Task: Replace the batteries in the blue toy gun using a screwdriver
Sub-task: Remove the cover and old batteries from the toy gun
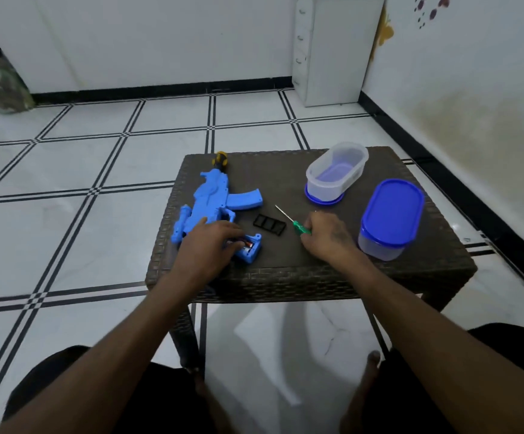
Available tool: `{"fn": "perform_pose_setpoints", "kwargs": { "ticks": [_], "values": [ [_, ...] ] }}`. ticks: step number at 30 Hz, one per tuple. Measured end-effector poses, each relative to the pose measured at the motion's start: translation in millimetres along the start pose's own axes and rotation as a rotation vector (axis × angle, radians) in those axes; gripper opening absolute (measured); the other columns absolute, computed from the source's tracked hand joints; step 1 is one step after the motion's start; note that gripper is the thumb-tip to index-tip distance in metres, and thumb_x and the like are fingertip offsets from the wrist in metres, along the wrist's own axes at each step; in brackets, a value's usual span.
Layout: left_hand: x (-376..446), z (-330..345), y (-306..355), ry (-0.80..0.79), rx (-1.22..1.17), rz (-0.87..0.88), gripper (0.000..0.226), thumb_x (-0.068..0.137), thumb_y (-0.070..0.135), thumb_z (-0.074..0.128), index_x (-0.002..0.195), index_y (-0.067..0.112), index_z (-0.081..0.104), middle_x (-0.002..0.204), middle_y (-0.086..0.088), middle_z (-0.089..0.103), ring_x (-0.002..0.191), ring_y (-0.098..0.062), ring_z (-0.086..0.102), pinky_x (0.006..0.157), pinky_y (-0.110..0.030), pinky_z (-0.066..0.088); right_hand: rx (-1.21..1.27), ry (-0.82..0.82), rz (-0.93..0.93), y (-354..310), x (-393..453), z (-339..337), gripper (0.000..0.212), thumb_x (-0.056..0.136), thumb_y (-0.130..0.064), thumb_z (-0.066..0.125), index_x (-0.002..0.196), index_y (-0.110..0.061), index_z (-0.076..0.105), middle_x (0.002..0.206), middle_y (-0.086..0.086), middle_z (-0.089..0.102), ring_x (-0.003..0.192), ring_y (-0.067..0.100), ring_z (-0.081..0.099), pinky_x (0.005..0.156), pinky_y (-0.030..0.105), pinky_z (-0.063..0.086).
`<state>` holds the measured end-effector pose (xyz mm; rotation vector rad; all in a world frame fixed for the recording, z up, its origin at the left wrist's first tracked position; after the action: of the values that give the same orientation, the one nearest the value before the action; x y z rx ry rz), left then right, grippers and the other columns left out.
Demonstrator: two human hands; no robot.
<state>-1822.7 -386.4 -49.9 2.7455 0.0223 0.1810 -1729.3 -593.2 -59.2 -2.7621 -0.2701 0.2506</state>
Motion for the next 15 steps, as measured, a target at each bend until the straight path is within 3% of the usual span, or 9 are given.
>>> {"fn": "perform_pose_setpoints", "kwargs": {
  "ticks": [3,6,8,11,15],
  "values": [
    [-5.9,2.9,-2.5,-0.032,0.005,0.044,0.028,0.093,0.039,0.059,0.119,0.032,0.068,0.132,0.015,0.06,0.12,-0.015,0.056,0.103,-0.042,0.044,0.261,0.172,-0.02,2.5,1.8,-7.9,0.019,0.091,-0.022,0.062,0.107,-0.015,0.068,0.112,0.006,0.065,0.099,0.021,0.062,0.083,0.037,0.053],
    [-9.6,5.9,-8.9,-0.056,0.039,0.041,0.037,0.095,0.042,0.055,0.13,0.031,0.061,0.141,0.017,0.053,0.128,-0.015,0.05,0.107,-0.041,0.041,0.595,0.319,-0.067,-4.1,-11.0,-24.3,0.015,0.093,-0.025,0.063,0.103,-0.016,0.069,0.098,0.005,0.07,0.083,0.018,0.067,0.068,0.029,0.052],
    [-11.2,8.4,-9.0,-0.059,0.08,0.056,0.039,0.097,0.043,0.052,0.134,0.033,0.057,0.144,0.019,0.049,0.132,-0.016,0.047,0.112,-0.04,0.037,0.812,0.308,-0.085,-13.5,-20.0,-33.2,0.019,0.094,-0.027,0.064,0.1,-0.01,0.07,0.09,0.005,0.073,0.076,0.017,0.071,0.068,0.028,0.058],
    [-11.4,9.5,-10.2,-0.052,0.09,0.041,0.04,0.097,0.043,0.051,0.136,0.033,0.056,0.146,0.02,0.047,0.135,-0.017,0.044,0.113,-0.038,0.035,1.046,0.222,-0.139,-29.8,-27.2,-42.1,0.019,0.096,-0.022,0.062,0.102,-0.005,0.069,0.092,0.006,0.074,0.081,0.015,0.074,0.07,0.023,0.06],
    [-13.9,7.2,-4.9,-0.003,0.095,0.05,0.039,0.096,0.04,0.055,0.134,0.03,0.059,0.144,0.016,0.05,0.133,-0.015,0.047,0.109,-0.033,0.037,0.965,0.201,-0.27,-48.4,-28.9,-42.8,0.018,0.095,-0.016,0.064,0.104,-0.001,0.067,0.09,0.011,0.074,0.083,0.015,0.074,0.073,0.031,0.062]
  ]
}}
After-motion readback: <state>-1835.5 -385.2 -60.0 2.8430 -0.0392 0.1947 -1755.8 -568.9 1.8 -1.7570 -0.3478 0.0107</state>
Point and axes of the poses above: each hand's wrist, its own x-axis towards the middle knuckle, its own z-axis out of the palm, y = z × x, the point moved 6 cm from there along x, towards the middle knuckle
